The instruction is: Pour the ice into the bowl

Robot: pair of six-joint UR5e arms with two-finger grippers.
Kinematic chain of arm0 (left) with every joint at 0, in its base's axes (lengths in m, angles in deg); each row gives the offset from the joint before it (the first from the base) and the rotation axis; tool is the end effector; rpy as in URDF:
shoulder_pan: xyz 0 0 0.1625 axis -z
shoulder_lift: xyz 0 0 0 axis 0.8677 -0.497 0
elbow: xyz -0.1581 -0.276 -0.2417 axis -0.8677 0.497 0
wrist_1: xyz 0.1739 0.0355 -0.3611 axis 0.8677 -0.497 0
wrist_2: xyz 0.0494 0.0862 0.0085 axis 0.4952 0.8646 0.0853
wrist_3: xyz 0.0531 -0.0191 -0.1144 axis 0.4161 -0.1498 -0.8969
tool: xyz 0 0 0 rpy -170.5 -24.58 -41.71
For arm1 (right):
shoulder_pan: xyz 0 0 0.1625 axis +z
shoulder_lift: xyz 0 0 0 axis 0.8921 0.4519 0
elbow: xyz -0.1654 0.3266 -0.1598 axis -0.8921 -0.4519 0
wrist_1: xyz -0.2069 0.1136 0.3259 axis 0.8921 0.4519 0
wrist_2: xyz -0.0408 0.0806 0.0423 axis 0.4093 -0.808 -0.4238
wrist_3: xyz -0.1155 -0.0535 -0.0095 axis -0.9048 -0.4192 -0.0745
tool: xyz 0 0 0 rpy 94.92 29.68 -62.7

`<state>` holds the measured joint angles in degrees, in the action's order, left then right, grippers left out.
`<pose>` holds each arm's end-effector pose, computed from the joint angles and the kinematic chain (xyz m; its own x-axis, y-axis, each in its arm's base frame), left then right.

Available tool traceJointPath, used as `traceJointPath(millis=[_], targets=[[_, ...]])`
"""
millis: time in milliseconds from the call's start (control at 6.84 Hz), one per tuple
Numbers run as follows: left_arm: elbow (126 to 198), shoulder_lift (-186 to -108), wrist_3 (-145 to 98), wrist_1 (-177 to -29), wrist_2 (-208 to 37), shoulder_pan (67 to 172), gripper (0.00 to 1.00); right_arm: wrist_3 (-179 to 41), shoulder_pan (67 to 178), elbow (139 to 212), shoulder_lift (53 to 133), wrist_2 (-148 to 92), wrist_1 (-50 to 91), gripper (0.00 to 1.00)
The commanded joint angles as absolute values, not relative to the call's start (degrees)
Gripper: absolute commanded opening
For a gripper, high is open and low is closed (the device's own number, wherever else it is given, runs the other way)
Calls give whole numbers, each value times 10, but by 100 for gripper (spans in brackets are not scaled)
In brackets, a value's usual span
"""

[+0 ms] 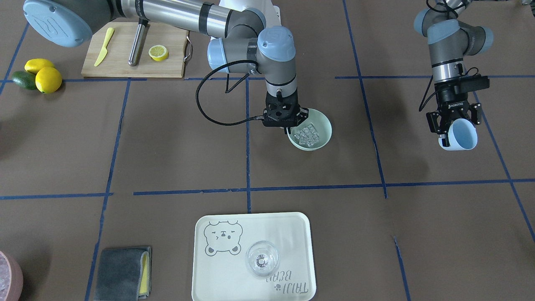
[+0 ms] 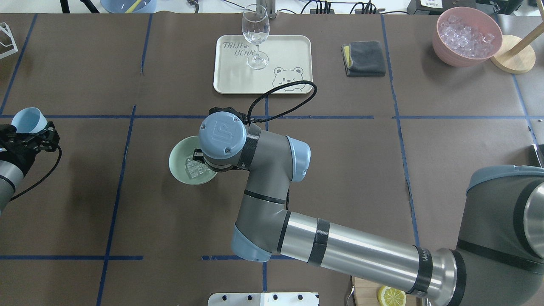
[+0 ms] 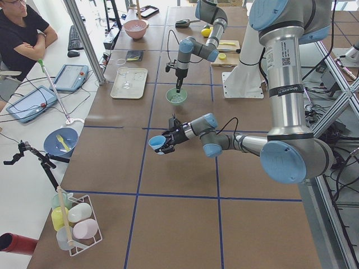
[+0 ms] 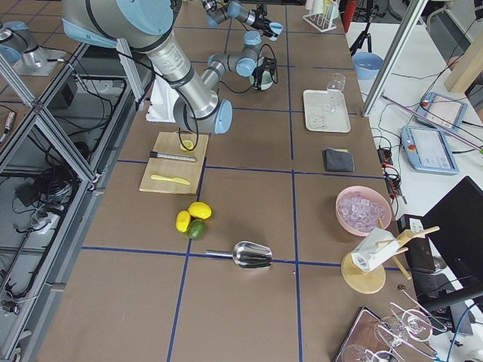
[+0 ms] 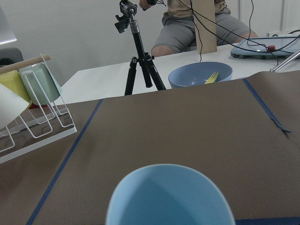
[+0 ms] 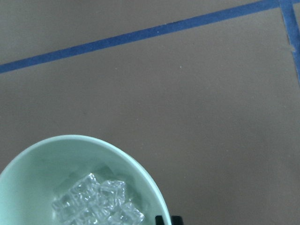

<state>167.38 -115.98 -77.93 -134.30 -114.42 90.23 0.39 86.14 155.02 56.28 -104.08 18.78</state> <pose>0.2724 -0.4057 0.5649 0.7827 -0.1374 -0.6070 0.5860 0.4913 0.6443 -0.6824 -0.4119 0.1270 0.5474 0.1533 0.8227 -0.2234 0.9742 -0.0329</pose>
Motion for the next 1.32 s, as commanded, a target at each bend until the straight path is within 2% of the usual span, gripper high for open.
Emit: traceJointPath(millis=[0,439,1024,1170], targets=[[1656,-1163,-847,-1342,-1121,900,0,4,892,1591,574,-1070,208,0],[1653,-1166,-912,-1338,-1056,847,0,-70,952,1774,693,-1122,295,0],[1616,-1165,-944,-1332,-1015,796,0,-152,1044,1851,783,-1218,301,0],[1617,-1165,-944,-1326,-1018,793,37,-162,1063,1856,794,-1235,301,0]])
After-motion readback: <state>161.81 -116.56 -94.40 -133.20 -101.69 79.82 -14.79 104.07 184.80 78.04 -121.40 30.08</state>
